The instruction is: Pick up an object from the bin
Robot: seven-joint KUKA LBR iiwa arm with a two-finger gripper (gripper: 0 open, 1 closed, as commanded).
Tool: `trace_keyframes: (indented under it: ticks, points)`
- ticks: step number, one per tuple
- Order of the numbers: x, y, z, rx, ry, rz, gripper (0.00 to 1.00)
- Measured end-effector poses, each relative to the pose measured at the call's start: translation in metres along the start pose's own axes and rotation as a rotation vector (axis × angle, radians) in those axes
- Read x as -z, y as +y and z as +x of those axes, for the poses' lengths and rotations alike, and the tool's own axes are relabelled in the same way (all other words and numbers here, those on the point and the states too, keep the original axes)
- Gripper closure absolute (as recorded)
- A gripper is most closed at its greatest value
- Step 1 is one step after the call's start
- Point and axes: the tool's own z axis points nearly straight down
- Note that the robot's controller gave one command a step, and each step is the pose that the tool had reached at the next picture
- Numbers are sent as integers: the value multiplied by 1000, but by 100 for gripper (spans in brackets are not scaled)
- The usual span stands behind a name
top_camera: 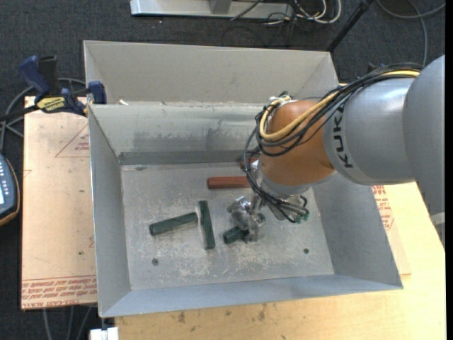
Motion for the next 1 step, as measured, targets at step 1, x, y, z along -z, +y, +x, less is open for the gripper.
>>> trace_keyframes:
  ticks: [1]
  points:
    - [152,3,17,91,-8,5,100]
